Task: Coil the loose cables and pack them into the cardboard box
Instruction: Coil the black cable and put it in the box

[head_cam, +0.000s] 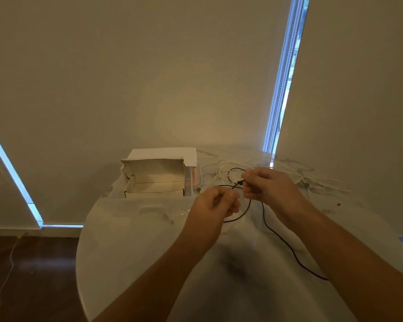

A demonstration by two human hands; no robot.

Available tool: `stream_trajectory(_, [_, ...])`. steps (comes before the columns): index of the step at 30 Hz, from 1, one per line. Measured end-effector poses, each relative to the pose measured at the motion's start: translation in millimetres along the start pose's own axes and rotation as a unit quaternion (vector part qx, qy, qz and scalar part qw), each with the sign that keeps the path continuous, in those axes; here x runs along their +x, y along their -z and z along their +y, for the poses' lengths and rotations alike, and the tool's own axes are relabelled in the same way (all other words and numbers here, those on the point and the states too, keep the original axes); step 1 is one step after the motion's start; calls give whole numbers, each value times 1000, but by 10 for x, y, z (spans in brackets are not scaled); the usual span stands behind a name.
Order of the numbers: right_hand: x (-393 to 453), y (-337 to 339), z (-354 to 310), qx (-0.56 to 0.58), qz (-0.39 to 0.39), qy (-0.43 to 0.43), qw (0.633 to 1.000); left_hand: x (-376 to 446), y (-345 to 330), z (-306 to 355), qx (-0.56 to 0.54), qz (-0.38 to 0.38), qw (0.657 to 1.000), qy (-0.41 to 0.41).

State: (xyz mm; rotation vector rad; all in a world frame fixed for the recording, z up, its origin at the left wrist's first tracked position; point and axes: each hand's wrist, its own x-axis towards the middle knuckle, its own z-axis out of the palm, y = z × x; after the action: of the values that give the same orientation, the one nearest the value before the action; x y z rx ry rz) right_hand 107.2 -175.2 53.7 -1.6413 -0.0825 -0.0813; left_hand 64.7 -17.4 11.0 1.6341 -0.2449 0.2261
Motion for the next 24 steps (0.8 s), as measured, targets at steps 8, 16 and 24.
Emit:
stream_trajectory(8, [203, -45, 239, -231, 19, 70, 970, 460, 46, -38, -284, -16, 950, 126])
stream_trajectory(16, [231, -146, 344, -432, 56, 133, 891, 802, 89, -107, -377, -25, 915, 139])
stream_trajectory(24, [5, -310, 367, -249, -38, 61, 966, 899, 242, -242, -406, 16, 909, 96])
